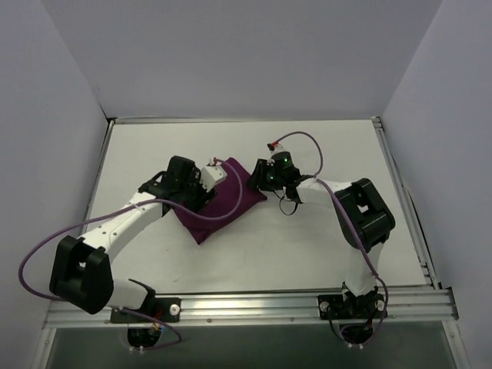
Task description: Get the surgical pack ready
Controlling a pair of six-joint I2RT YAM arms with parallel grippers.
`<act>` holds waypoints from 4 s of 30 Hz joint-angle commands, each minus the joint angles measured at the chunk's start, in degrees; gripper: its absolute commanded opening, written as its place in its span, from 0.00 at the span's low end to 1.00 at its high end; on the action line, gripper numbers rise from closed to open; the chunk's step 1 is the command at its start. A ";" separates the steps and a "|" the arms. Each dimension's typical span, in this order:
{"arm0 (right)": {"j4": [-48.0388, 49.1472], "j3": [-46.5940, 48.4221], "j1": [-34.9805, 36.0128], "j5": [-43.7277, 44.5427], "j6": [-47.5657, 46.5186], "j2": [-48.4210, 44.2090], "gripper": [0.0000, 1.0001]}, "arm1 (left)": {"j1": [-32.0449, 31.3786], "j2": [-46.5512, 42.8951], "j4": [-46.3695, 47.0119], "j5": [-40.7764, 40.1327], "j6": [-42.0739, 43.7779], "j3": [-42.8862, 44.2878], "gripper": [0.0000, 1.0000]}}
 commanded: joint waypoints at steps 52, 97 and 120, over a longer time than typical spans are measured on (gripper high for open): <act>8.10 3.67 -7.43 -18.38 -6.83 6.85 0.00 | 36.52 6.40 -0.14 14.67 -6.51 -0.61 0.59; -22.84 8.24 -46.81 9.38 -30.13 -6.24 0.00 | 36.61 6.84 3.46 8.96 0.08 -2.19 0.60; -29.41 10.69 -12.99 53.52 -17.56 -21.73 0.70 | 36.61 4.64 2.59 9.40 0.52 -3.60 0.60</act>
